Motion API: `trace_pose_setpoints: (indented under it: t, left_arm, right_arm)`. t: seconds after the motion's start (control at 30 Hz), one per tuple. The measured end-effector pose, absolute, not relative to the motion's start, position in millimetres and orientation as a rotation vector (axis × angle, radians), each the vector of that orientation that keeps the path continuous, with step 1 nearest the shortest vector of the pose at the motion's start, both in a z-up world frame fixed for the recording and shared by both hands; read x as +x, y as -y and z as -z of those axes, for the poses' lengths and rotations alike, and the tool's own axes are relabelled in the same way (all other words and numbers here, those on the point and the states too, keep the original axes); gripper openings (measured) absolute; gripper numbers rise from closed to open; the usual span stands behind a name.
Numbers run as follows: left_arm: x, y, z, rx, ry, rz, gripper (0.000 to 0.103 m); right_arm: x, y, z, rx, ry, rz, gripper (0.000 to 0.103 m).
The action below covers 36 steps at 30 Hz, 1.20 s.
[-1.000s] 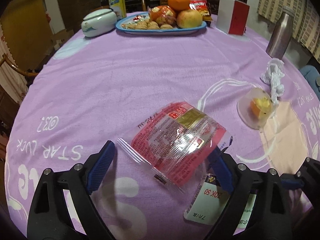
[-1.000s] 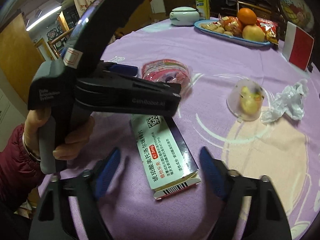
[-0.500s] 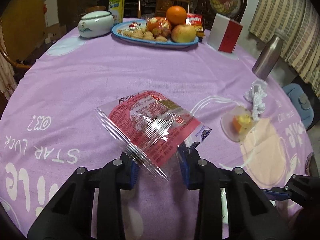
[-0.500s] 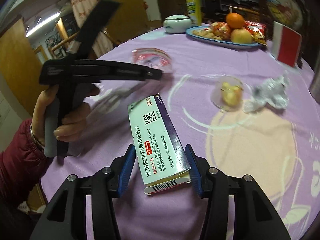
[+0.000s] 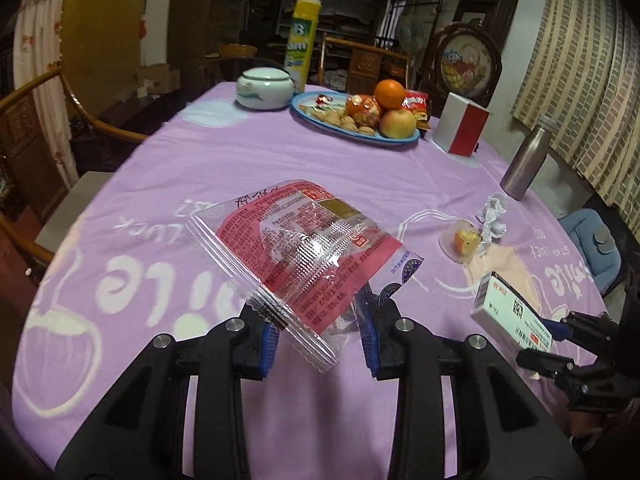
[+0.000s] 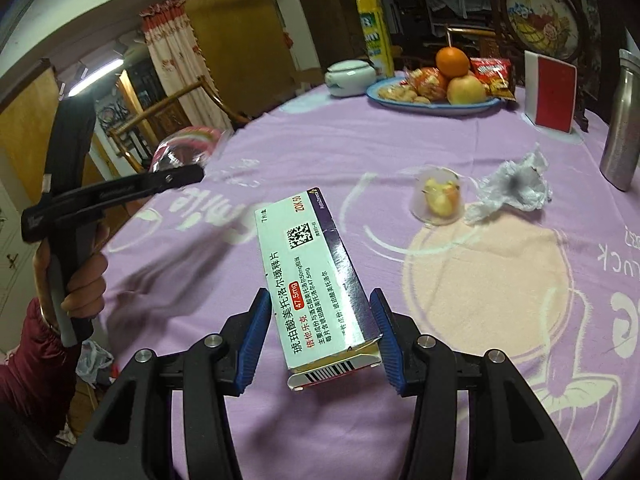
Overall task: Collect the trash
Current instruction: 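Carry the snack bag with the left gripper while the right gripper carries the box toward the wastebasket, then release the snack bag from the left gripper while the right gripper drops the box into the wastebasket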
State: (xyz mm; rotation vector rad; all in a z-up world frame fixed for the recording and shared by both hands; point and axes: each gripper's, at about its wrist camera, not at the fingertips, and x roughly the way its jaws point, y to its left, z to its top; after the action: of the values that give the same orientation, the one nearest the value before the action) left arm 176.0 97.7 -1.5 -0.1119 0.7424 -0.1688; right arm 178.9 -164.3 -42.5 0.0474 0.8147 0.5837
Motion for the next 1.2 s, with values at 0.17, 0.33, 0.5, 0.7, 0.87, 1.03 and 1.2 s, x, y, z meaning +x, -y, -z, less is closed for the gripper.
trace_pose_setpoints:
  t: [0.17,0.33,0.5,0.7,0.87,1.03,1.2]
  left_arm:
    - [130.8,-113.0,-12.4,-0.12,-0.704,0.139,0.035]
    - [80.4,-128.9,-24.2,-0.138,-0.653,0.121,0.035]
    - [19.8,-157.5,-32.4,-0.153,-0.611,0.074,0.035]
    - [-41.6,-205.5,-21.4,-0.175,-0.636,-0.04,0.035]
    - [-84.0,-255.3,16.9,-0.205,-0.738,-0.164,0.035]
    - [-81.1,-286.3,70.8,-0.243,-0.896,-0.185,0.051]
    - [-76.4,-308.6,120.4,-0.289,-1.012,-0.235,0.086]
  right_arm:
    - [152.7,155.4,27.3,0.052,-0.766,-0.62,0.05]
    - [117.8,141.0,6.5,0.043,-0.705,-0.666,0.05]
    - [84.6,117.8,-9.9,0.009,-0.656,-0.716,0.05]
    - [53.2,84.0,-21.4,-0.021,-0.635,-0.79,0.05]
    - [40.0,50.4,-22.6,-0.049,-0.666,-0.859,0.05]
    - [35.3,13.5,-18.0,-0.073,-0.704,-0.901,0.05]
    - [31.3,-22.9,-10.0,-0.11,-0.758,-0.955,0.05]
